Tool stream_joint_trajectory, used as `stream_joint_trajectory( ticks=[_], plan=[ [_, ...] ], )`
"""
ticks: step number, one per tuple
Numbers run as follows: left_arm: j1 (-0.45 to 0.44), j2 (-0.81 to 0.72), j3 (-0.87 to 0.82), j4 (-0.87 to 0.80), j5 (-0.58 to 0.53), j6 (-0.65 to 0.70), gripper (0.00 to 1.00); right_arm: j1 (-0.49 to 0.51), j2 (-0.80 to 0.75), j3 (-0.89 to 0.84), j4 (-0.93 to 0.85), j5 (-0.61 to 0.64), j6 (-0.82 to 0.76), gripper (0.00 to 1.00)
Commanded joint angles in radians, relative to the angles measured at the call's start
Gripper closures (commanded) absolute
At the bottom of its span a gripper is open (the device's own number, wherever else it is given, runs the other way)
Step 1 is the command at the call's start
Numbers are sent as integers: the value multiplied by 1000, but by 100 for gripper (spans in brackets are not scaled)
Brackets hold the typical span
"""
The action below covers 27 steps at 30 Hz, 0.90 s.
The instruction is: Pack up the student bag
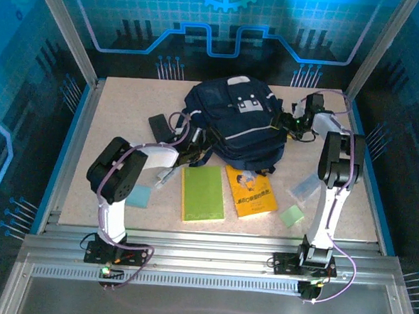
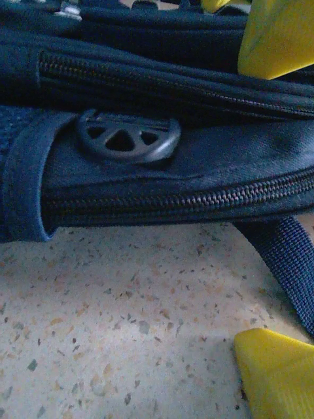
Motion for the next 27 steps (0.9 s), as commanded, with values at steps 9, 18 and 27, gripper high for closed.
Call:
stream_joint_trajectory(
  ticks=[9, 18, 27],
  plan=[
    [78, 202, 312, 119, 75, 93, 1, 82, -403, -365, 71, -203, 132, 88],
    [224, 329, 555, -6, 171, 188, 1, 385, -474, -514, 161, -106, 318, 66],
    [357, 175, 476, -207, 144, 371, 1, 329, -596, -531, 13, 36, 231, 28]
  ],
)
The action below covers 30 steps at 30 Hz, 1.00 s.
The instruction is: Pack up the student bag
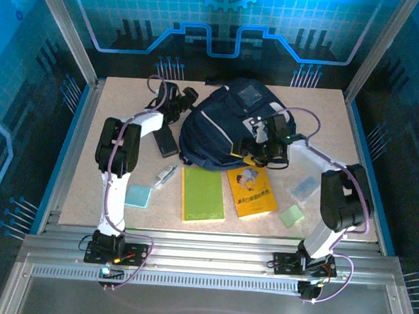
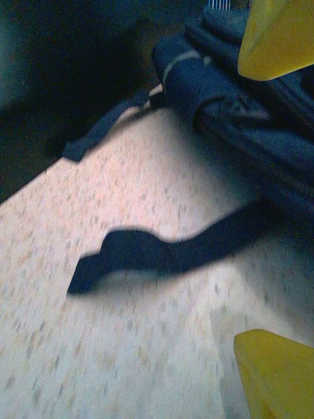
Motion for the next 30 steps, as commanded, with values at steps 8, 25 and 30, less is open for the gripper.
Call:
stream_joint_trajectory(
  ticks=[8, 25, 30],
  plan=[
    [-27, -348, -263, -87, 50, 96, 1, -277, -57, -82, 9, 113, -21, 25],
    [-422, -559, -526, -63, 71, 89, 1, -332, 148, -108, 425, -36, 235, 81],
    [-586, -496, -496, -42, 45, 130, 3, -303, -5, -103, 303, -3, 223, 100]
  ],
)
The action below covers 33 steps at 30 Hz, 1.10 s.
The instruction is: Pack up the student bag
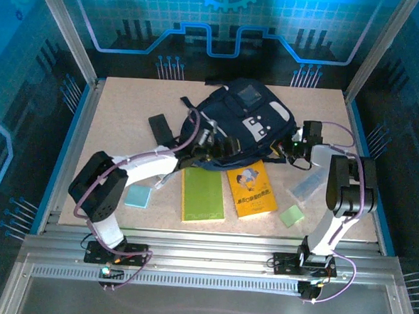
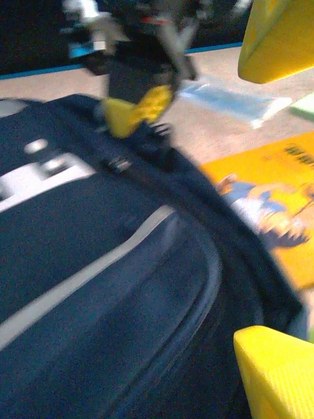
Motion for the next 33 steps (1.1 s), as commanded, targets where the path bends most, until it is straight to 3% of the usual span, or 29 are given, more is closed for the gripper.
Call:
stream_joint_trajectory(
  ticks=[1, 8, 11, 17, 22, 27, 33],
  plan=[
    [-89, 42, 26, 8, 15, 39, 3, 29, -150, 12, -51, -7, 11, 100],
    [-159, 175, 116, 176, 48, 34, 6, 75, -292, 27, -144, 83, 70, 100],
    [-158, 225, 159, 204, -7, 77, 7, 85, -297, 44, -152, 71, 91, 100],
    [-114, 294, 239, 200, -189, 257, 7, 110, -315, 32, -148, 67, 141, 100],
    [-60, 347, 302, 210, -171, 340, 7, 137, -299, 40, -123, 30, 187, 100],
    [-56, 371, 329, 278, -226, 436, 7, 169, -274, 36, -87, -21, 249, 100],
    [-29, 405, 328, 371, -249, 448, 18, 193, -277, 3, -25, -26, 324, 100]
  ],
)
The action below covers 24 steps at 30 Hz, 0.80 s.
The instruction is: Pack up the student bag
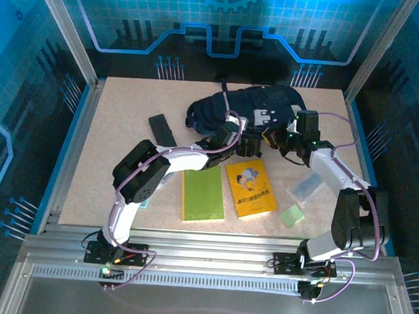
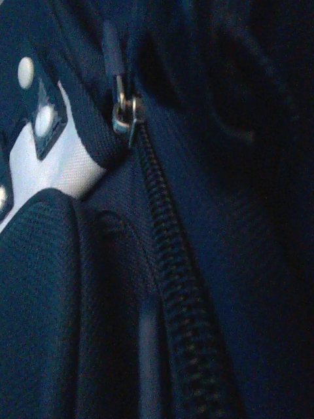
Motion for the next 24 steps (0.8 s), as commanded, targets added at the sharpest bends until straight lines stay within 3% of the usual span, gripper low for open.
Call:
stream_joint_trajectory(
  ticks=[1, 6, 9, 11, 13, 18, 24],
  plan=[
    [22, 32, 43, 153, -32, 56, 22, 40, -2, -12, 57, -97, 66, 100],
    [26, 40, 33, 230, 1, 57, 41, 46, 3, -20, 65, -83, 83, 100],
    [25, 27, 6, 277, 50, 40, 58, 41, 12, -37, 79, -61, 95, 100],
    [26, 13, -17, 291, 79, 27, 81, 34, 29, -45, 106, -57, 108, 100],
    [25, 0, -40, 291, 97, 10, 98, 29, 45, -48, 120, -49, 114, 100],
    [40, -51, -127, 254, 144, -20, 100, -11, 76, -36, 132, -10, 95, 100],
    [124, -146, -246, 91, 271, -80, 100, -82, 91, 6, 67, 63, -1, 100]
  ],
)
